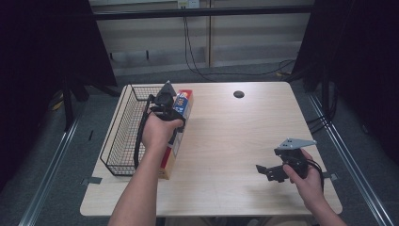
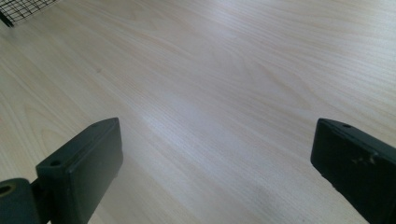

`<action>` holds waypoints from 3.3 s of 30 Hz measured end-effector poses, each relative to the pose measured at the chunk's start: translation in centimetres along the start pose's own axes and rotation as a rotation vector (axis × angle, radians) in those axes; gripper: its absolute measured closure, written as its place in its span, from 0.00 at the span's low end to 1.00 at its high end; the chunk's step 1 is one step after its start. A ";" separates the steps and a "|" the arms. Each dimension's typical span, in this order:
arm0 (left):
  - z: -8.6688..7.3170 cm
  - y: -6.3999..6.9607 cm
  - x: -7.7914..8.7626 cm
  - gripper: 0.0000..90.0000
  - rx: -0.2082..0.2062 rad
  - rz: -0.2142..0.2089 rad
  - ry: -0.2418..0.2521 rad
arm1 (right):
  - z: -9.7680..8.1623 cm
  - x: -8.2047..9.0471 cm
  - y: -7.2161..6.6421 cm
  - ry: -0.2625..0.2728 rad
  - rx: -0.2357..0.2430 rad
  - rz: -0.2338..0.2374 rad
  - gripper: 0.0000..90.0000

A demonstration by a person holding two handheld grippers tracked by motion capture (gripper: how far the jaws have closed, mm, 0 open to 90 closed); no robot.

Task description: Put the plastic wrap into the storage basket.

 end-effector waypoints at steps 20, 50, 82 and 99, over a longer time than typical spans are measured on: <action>0.0 -2.2 0.8 0.49 0.044 0.013 0.003 | -0.1 -0.1 -0.1 -0.004 0.003 0.003 0.02; -0.1 -4.2 1.1 0.49 0.085 0.045 0.008 | -0.1 -0.1 -0.1 -0.007 0.006 0.003 0.02; -0.9 -7.3 0.9 0.49 0.138 0.082 0.013 | -0.1 -0.1 -0.1 -0.008 0.005 0.004 0.02; -1.4 -9.2 0.6 0.49 0.164 0.095 0.008 | 0.0 0.0 -0.1 -0.004 0.005 0.001 0.02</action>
Point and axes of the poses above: each handheld gripper's, and its own axes: x roughly backward along the jaws, z roughly out of its top, y roughly to its right, the point moved 9 cm from there along -x, roughly forward along the jaws, and after that the axes turned 11 degrees about z, right-handed, at the moved point
